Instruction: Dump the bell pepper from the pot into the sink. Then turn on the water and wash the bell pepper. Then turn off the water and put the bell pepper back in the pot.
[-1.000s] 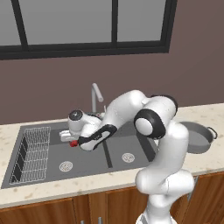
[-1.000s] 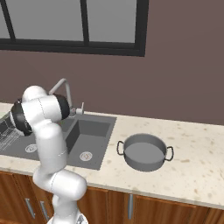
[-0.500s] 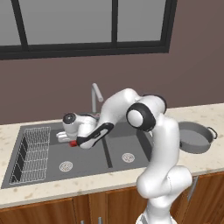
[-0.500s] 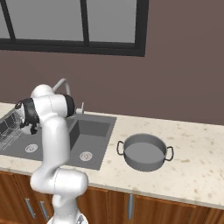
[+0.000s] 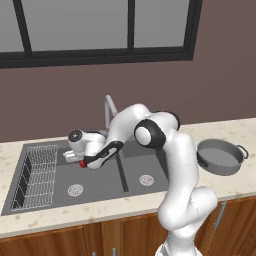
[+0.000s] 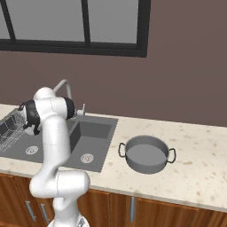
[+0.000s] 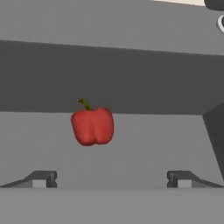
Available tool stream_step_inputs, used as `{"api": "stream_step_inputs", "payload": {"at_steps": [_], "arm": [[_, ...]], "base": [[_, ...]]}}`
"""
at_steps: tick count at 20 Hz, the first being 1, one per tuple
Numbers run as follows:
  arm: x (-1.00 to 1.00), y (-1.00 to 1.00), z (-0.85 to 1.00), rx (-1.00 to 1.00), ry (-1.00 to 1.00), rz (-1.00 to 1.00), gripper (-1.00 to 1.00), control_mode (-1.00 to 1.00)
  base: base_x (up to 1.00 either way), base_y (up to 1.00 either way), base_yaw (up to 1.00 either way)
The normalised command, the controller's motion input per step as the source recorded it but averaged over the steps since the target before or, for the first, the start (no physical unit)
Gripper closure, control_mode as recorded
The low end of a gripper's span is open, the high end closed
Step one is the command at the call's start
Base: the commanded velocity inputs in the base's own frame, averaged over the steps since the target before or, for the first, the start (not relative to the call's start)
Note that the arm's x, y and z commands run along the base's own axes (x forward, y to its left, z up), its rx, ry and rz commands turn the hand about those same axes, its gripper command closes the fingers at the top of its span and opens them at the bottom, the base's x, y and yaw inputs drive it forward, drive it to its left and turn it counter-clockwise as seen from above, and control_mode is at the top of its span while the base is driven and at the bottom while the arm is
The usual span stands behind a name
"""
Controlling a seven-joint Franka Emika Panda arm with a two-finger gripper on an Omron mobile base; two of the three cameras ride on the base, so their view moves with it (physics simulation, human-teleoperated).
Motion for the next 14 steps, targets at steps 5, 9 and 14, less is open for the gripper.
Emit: {"api": "stream_step_inputs", "payload": {"at_steps": [5, 9, 14], "arm": [[0.33, 0.04, -0.23, -0.03, 0.04, 0.0, -1.0, -1.0], [0.34, 0.04, -0.25, -0.03, 0.06, 0.0, -1.0, -1.0], [0.34, 0.09, -0.25, -0.02, 0.06, 0.0, -1.0, -1.0]], "base": [[0.0, 0.0, 0.0], [0.0, 0.0, 0.0], [0.0, 0.0, 0.0]]}}
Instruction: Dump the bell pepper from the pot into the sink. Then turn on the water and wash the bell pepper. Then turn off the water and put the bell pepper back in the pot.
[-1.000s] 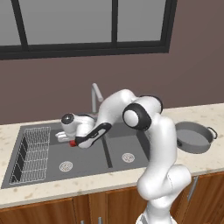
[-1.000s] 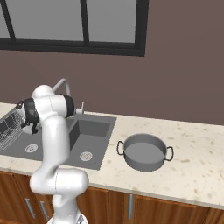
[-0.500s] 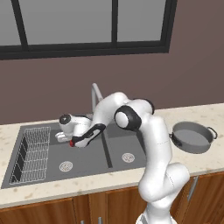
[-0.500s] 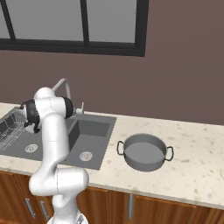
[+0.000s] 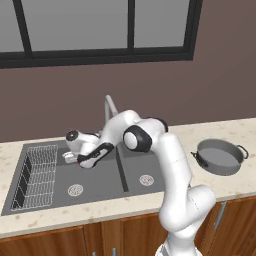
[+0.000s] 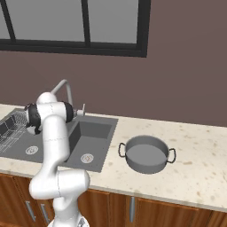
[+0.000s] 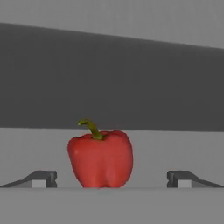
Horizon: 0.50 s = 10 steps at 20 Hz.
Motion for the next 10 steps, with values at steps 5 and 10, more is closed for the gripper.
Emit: {"api": "stream_step_inputs", "payload": {"at_steps": [5, 10], "arm": [[0.27, 0.08, -0.29, -0.03, 0.08, 0.0, -1.0, -1.0], [0.15, 0.01, -0.37, -0.04, 0.1, 0.0, -1.0, -1.0]], "base": [[0.0, 0.0, 0.0], [0.0, 0.0, 0.0]]}}
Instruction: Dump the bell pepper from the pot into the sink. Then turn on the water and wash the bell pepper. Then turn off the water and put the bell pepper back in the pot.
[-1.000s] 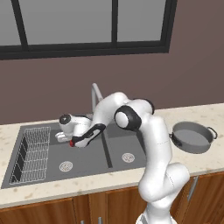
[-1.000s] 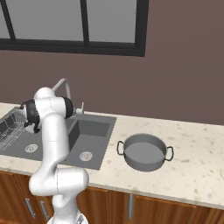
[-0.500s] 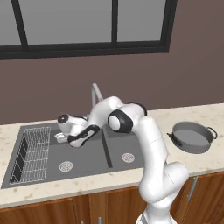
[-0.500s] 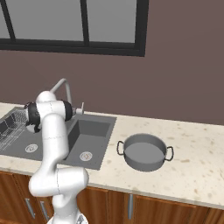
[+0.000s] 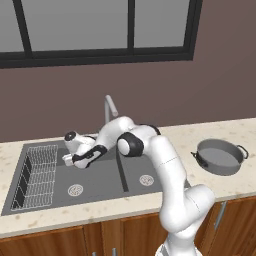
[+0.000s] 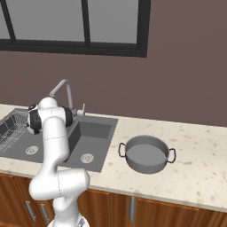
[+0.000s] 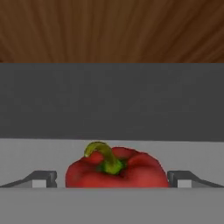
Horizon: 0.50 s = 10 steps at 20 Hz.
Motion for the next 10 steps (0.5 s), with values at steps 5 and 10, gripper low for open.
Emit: {"api": "stream_step_inputs", "payload": {"at_steps": [5, 10], "arm": [[0.24, 0.02, -0.35, -0.03, 0.11, 0.0, 1.0, -1.0], [0.13, 0.04, -0.2, -0.02, 0.13, 0.0, 1.0, -1.0]], "base": [[0.0, 0.0, 0.0], [0.0, 0.0, 0.0]]}}
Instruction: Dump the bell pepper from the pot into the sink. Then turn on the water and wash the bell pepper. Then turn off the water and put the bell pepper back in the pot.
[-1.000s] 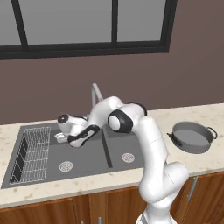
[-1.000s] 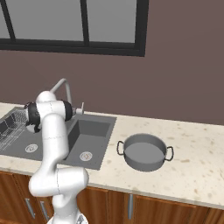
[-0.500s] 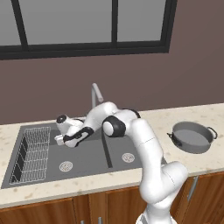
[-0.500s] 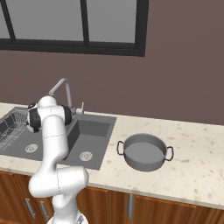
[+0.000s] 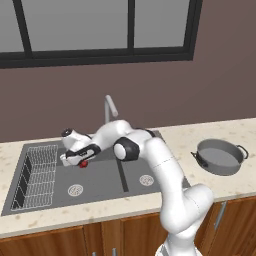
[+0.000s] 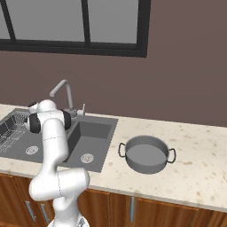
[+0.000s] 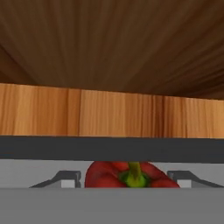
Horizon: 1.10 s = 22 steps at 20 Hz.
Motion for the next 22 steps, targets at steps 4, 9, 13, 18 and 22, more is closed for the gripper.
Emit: {"api": "stream_step_inputs", "payload": {"at_steps": [4, 9, 13, 18, 22], "arm": [[-0.47, 0.0, 0.19, 0.0, 0.02, 0.0, 1.0, -1.0], [-0.8, -0.01, 0.94, 0.05, -0.08, 0.0, 1.0, -1.0], [-0.59, -0.01, 1.0, 0.06, -0.09, 0.0, 1.0, -1.0], [-0.51, -0.16, 1.0, 0.02, -0.03, -0.01, 1.0, -1.0], [-0.31, -0.3, 1.0, 0.0, 0.0, -0.03, 1.0, -1.0]], "base": [[0.0, 0.0, 0.0], [0.0, 0.0, 0.0], [0.0, 0.0, 0.0], [0.0, 0.0, 0.0], [0.0, 0.0, 0.0]]}}
